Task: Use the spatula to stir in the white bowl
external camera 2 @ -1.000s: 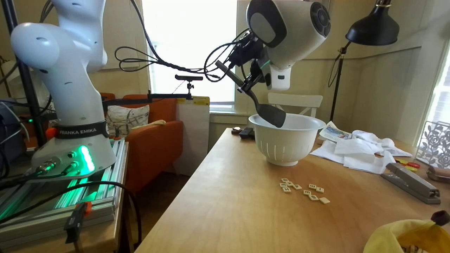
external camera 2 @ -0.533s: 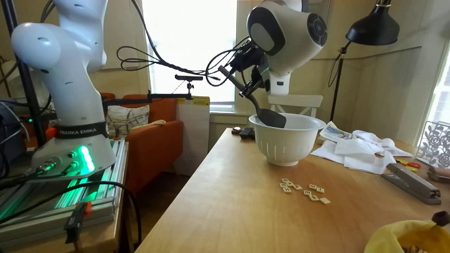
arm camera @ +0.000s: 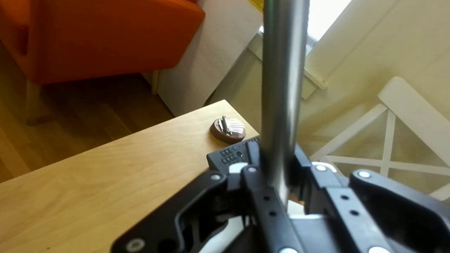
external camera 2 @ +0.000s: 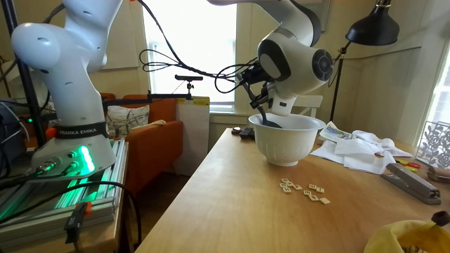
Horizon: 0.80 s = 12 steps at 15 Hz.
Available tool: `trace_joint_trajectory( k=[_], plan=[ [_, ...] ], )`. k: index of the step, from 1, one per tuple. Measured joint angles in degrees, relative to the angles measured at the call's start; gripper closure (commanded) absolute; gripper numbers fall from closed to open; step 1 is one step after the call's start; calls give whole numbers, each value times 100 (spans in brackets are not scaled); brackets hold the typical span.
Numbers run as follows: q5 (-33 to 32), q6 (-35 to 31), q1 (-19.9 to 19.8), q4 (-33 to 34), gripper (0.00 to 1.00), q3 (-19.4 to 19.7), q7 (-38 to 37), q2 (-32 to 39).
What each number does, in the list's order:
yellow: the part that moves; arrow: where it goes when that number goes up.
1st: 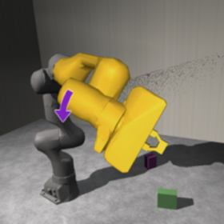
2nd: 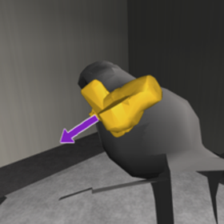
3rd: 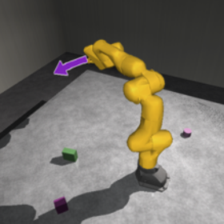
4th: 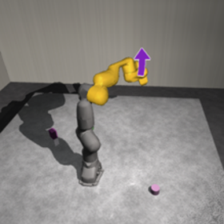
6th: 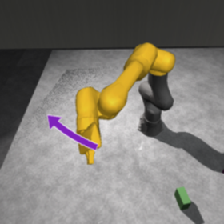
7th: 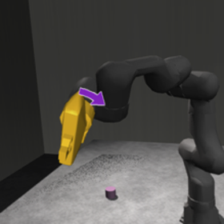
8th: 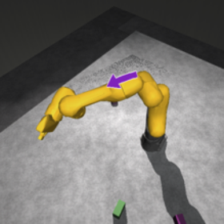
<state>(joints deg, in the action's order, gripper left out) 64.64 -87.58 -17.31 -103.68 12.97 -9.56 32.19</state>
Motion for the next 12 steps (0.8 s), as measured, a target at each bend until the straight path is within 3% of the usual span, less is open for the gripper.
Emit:
trace_joint_trajectory(
  k=[7, 12],
  plan=[
    [41, -124, -157, 545, 94, 182, -1505, 381],
    [478, -311, -266, 795, 94, 187, -1756, 520]
  ],
)
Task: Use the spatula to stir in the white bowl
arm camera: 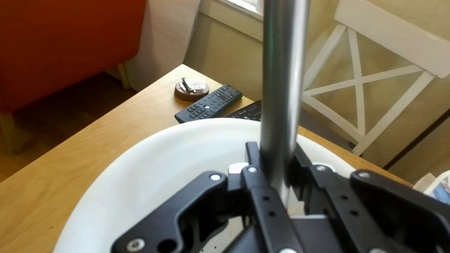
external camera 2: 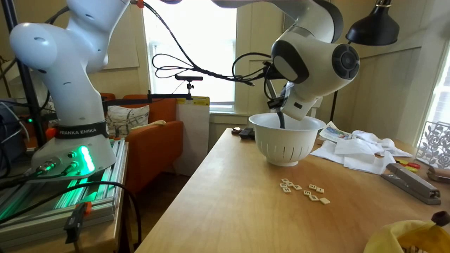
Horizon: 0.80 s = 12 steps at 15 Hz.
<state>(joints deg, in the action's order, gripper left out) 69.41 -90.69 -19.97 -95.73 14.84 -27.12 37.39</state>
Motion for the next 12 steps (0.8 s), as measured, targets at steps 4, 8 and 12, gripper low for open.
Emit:
trace_joint_trajectory(
  k=[4, 8, 12],
  plan=[
    [257, 79, -70, 43, 94, -90, -6, 148],
    [326, 455, -118, 48, 94, -142, -65, 302],
    [419, 1120, -250, 58, 94, -162, -273, 430]
  ],
)
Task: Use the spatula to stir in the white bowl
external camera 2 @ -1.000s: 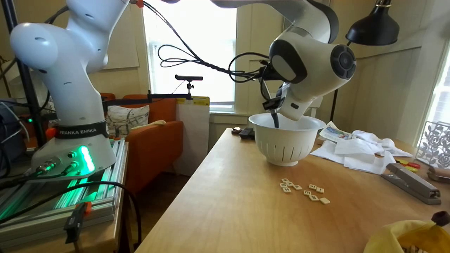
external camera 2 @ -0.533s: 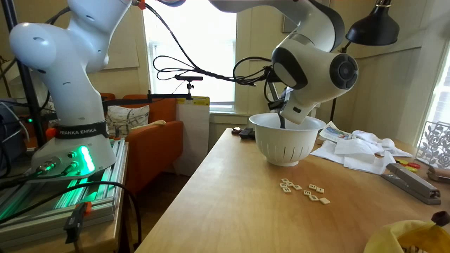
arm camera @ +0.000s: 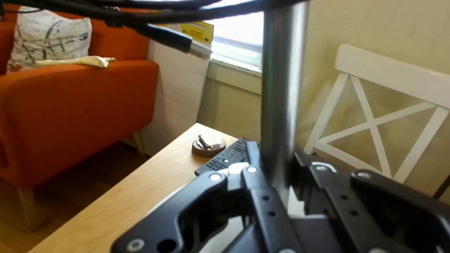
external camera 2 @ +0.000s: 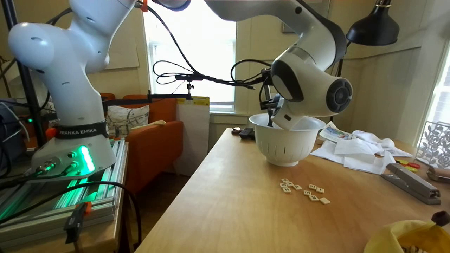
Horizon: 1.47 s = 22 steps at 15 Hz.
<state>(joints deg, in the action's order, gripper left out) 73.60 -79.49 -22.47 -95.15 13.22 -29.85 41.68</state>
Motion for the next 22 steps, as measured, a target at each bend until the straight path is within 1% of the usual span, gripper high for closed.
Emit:
trace_joint_trajectory(
  k=[2, 5, 8, 12, 16, 19, 22],
  plan=[
    [-2, 171, -20, 7, 94, 28, -174, 16],
    [-36, 130, 27, 51, 94, 120, -268, 16],
    [-58, -157, 118, 133, 94, 223, -270, 10],
    [-56, -640, 242, 192, 94, 237, -225, -13],
    [6, -918, 269, 193, 94, 164, 144, 5],
    [113, -937, 218, 191, 94, 80, 534, 53],
    [203, -896, 166, 191, 94, 25, 632, 96]
  ],
)
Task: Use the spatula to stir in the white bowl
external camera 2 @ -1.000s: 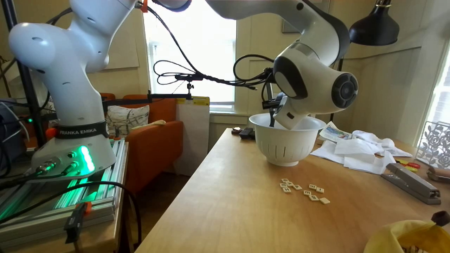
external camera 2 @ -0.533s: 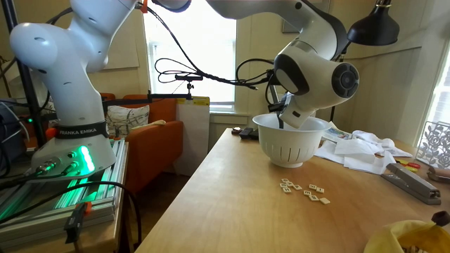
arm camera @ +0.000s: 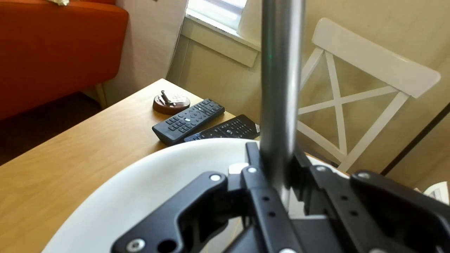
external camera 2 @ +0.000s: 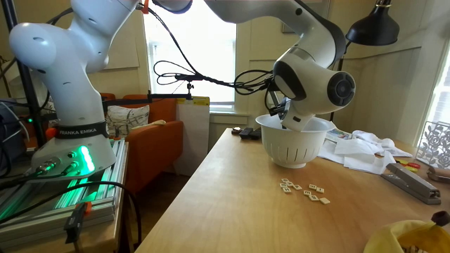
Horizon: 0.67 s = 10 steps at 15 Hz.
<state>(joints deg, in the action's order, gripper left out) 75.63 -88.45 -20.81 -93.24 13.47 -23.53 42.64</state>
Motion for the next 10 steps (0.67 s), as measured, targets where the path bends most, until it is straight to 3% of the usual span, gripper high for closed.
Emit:
trace_joint_trajectory(
  k=[10],
  plan=[
    [-44, 748, -103, 11, 94, 49, -818, 62]
  ],
)
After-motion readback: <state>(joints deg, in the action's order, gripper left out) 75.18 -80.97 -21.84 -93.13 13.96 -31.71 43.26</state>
